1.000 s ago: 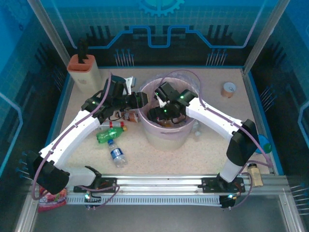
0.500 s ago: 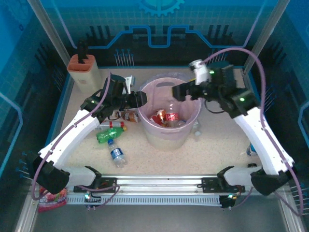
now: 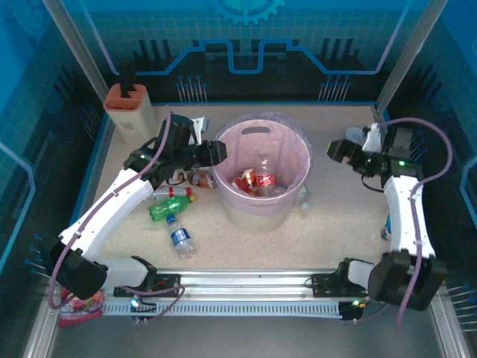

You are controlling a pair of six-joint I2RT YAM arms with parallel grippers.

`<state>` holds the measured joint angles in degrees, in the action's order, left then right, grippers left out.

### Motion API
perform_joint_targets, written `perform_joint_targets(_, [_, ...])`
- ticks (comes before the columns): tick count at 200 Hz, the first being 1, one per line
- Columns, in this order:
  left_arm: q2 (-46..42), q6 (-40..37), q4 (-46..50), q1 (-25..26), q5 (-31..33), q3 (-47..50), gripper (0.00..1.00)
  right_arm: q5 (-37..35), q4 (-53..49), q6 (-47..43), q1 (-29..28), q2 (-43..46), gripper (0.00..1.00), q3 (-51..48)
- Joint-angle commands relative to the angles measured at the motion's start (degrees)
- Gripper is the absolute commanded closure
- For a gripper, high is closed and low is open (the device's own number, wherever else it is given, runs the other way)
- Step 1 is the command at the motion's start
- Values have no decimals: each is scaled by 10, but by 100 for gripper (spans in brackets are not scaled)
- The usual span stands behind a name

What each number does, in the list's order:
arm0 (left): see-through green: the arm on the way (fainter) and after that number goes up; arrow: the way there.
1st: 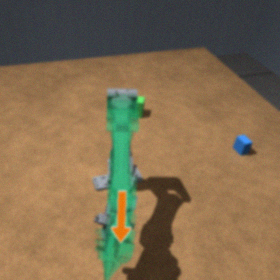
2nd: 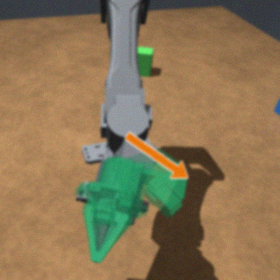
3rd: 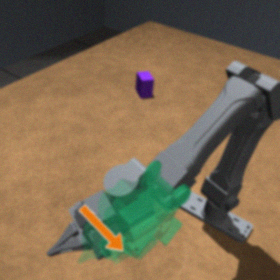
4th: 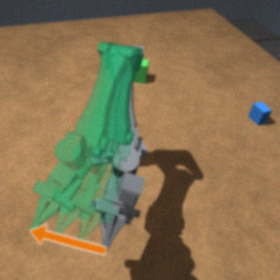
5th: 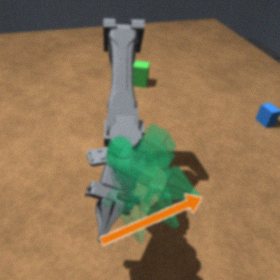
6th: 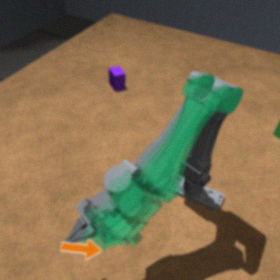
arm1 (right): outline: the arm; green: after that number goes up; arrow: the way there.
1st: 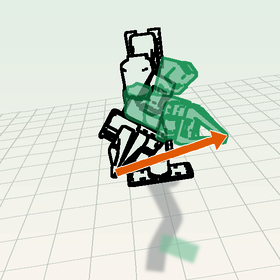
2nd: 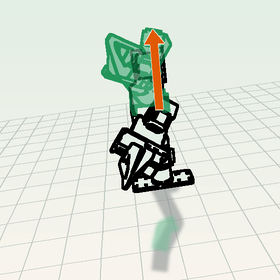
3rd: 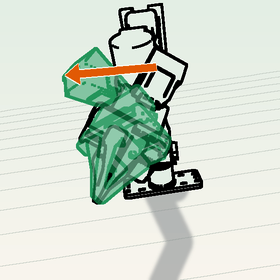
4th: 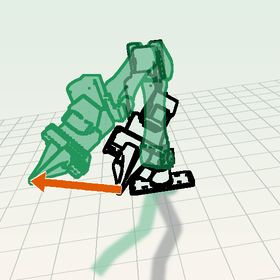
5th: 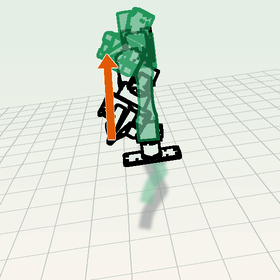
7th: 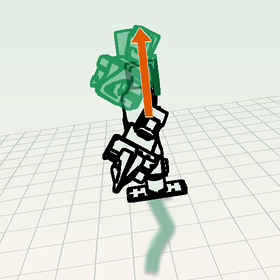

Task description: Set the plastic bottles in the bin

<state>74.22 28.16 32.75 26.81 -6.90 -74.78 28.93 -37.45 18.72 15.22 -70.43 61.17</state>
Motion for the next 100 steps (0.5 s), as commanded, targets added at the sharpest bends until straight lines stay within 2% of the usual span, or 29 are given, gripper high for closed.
perform_joint_targets(1, [0,-6,8,5,1,-19,52,55,45,-6,-7,-34,5,-47])
perform_joint_targets(31, [0,-4,7,5,-2,-15,52,-9,49,-27,-73,-101,8,-59])
perform_joint_targets(61, [-2,-2,6,5,-2,-8,52,-23,75,-20,-115,-171,8,-46])
perform_joint_targets(100, [-2,2,3,5,-3,-3,52,-45,63,-27,-161,-273,7,18])
